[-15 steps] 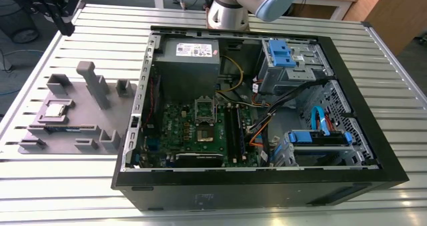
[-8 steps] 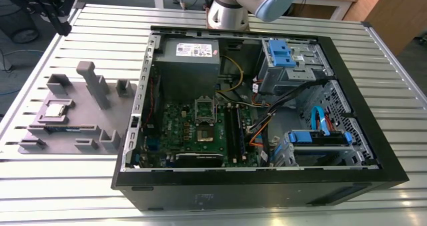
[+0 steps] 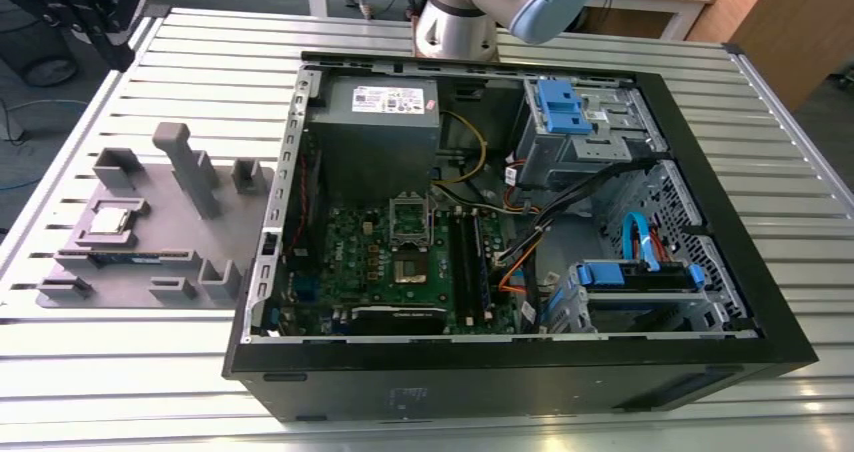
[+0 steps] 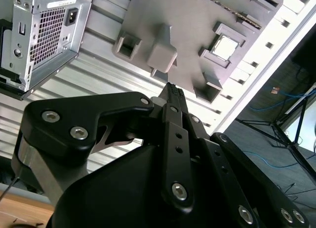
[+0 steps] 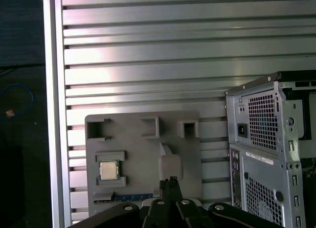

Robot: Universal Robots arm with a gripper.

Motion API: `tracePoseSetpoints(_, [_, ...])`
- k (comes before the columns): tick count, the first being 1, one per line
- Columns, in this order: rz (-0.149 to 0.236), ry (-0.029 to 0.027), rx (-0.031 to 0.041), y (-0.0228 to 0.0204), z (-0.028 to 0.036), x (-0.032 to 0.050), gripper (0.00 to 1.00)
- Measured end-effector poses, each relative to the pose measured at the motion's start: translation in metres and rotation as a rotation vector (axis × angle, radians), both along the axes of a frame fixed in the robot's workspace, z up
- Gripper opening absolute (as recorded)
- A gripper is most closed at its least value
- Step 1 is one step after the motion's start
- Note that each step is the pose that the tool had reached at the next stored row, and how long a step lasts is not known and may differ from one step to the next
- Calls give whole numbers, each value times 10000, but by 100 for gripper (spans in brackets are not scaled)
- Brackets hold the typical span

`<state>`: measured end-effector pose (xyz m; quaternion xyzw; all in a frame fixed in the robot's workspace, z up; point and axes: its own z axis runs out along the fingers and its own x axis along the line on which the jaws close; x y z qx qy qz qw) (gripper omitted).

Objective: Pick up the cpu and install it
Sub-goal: 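Reach for the cpu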

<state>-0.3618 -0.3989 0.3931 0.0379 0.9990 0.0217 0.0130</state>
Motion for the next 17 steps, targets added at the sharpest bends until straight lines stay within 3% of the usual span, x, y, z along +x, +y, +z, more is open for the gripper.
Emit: tracePoseSetpoints(17, [0,-1,1,0,-1,-106,11])
